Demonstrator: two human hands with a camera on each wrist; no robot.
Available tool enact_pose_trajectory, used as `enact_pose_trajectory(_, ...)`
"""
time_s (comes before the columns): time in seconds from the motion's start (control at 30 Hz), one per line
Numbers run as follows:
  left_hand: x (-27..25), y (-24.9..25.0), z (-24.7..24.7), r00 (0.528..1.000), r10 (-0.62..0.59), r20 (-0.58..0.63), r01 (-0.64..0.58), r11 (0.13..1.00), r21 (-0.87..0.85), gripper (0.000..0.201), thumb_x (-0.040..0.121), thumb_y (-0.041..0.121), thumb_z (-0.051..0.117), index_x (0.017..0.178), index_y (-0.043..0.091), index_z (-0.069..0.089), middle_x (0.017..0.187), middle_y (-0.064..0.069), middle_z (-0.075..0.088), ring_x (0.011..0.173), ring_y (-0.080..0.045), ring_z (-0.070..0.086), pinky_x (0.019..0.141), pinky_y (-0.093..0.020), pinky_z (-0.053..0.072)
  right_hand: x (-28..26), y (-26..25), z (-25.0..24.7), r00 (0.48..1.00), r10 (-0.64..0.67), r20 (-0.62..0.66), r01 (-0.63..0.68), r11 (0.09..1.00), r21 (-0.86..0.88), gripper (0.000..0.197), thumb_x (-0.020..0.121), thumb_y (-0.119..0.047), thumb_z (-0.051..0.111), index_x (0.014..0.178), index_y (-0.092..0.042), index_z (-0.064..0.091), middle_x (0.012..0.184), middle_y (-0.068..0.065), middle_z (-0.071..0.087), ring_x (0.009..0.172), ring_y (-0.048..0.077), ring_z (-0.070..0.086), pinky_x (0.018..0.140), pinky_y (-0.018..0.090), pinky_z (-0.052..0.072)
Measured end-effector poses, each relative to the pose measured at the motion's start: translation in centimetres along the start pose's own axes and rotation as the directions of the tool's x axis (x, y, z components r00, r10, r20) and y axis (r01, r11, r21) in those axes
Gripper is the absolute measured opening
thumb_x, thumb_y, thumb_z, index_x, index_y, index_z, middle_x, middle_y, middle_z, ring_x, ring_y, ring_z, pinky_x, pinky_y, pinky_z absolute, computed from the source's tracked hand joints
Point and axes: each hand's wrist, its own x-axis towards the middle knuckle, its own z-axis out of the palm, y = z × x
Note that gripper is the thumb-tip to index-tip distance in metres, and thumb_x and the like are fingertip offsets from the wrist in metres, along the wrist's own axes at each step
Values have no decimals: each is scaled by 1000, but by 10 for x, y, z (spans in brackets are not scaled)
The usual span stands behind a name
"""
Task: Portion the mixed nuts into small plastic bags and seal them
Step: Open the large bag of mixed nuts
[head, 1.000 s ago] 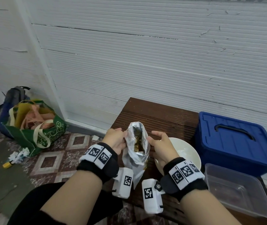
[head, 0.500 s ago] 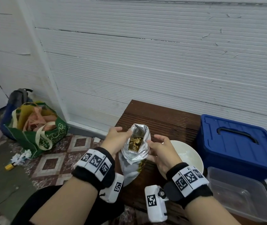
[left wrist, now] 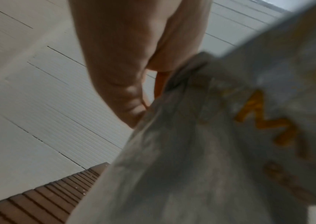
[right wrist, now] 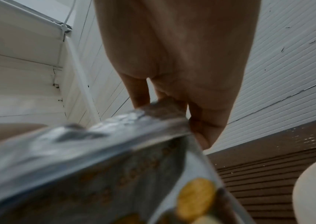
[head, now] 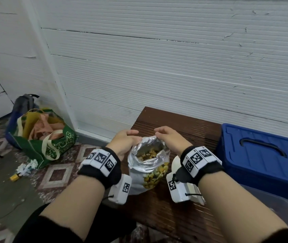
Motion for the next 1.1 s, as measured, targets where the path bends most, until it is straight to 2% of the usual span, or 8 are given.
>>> enact_pose_trajectory(0.1,2,10,-4,998,5,66,-11,996,87,36,86,8,70,119,10,56,107,-16,67,92,-28,68,86,-45,56,-4,8,2,994,108,36,-114,962,247,21,97,-19,47,114,-15,59,109,5,60,81,14,58,62,25,45)
enact_pose_trajectory(0.17,-2,16,-4,992,0,124,-23,981,190,36,84,16,74,116,13,58,108,-13,68,96,-26,67,85,-40,56,-11,15,-1,974,208,93,-228,870,438,21,91,-13,47,106,-14,62,100,7,60,79,20,60,64,29,50)
enact_pose_trajectory(0.33,-24,13,-11,993,62,100,-108,808,579,41,78,42,76,107,20,56,96,6,59,87,-9,56,64,-20,40,-22,32,-10,941,273,198,-337,788,516,25,92,-29,52,107,-13,64,103,10,53,91,28,57,62,33,54)
enact_pose_trajectory(0.43,-34,-2,-12,992,123,-7,-97,811,577,31,83,37,73,98,21,52,92,2,60,71,-8,51,57,-23,36,-23,28,-9,967,201,156,-251,853,457,23,96,-20,56,117,-13,61,94,7,60,82,21,57,64,30,51)
enact_pose_trajectory(0.6,-40,-9,-1,961,260,-92,-175,833,525,21,90,20,65,102,16,48,80,0,60,60,-9,50,53,-24,37,-26,19,-8,972,160,174,-217,896,387,10,94,-1,53,98,-8,60,81,6,60,64,14,55,52,24,50)
enact_pose_trajectory(0.8,-22,-9,5,948,292,-125,-206,865,457,13,97,7,51,102,15,42,84,-1,63,54,-2,46,39,-12,34,-27,12,-7,981,91,171,-160,880,448,8,89,-6,62,95,-10,59,83,7,62,71,18,58,66,34,50)
enact_pose_trajectory(1.0,-8,-15,7,984,168,-67,-140,943,302,19,93,20,61,93,24,43,91,-10,63,81,-20,61,72,-35,52,-21,17,-4,979,158,132,-204,825,527,14,90,0,60,91,-13,56,80,4,60,59,15,58,50,26,49)
enact_pose_trajectory(1.1,-6,-14,4,995,92,44,-101,943,318,19,94,20,60,99,23,42,88,-4,61,84,-17,59,77,-31,49,-20,22,-5,964,229,133,-262,742,617,18,93,-1,55,88,-17,49,75,2,55,43,11,55,38,20,44)
